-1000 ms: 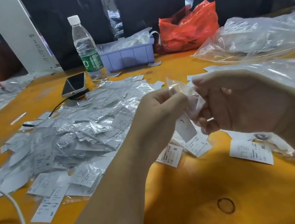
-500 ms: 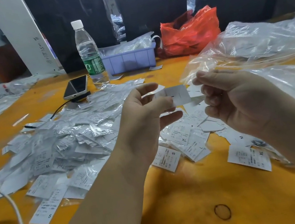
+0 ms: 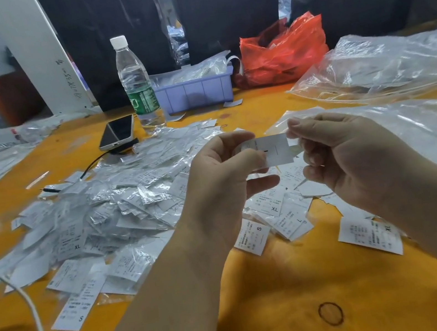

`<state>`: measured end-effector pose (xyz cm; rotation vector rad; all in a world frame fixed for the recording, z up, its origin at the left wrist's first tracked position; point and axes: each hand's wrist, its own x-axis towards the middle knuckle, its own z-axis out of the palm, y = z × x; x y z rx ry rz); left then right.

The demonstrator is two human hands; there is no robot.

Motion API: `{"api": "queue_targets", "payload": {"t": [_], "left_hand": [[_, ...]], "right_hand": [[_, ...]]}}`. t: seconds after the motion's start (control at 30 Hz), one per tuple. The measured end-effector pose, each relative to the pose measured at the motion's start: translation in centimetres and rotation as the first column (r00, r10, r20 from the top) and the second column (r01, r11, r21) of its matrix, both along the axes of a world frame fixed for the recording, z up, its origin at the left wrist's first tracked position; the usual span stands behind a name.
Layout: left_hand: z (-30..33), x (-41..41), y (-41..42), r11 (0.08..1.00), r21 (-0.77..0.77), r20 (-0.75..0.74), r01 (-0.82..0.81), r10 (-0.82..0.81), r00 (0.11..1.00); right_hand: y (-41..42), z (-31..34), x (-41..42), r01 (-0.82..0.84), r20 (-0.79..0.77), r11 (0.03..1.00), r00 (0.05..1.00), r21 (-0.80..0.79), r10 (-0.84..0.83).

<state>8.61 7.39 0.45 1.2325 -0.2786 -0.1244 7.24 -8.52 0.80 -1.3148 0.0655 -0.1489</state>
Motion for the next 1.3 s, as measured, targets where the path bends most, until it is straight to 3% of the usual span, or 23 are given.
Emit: {"api": "queue_targets", "payload": {"t": [0.73, 1.3], "left_hand": [[0.53, 0.22, 0.12, 0.991, -0.110, -0.166, -0.078, 0.059, 0.984], [0.59, 0.16, 0.14, 0.991, -0.117, -0.186, -0.058, 0.035, 0.982]], "right_hand": [[0.33, 0.03, -0.33, -0.049, 0.013, 0.999, 0.999, -0.017, 0.049], [0.34, -0.15, -0.22, -0.079, 0.012, 0.997, 0.997, 0.026, 0.079]]}}
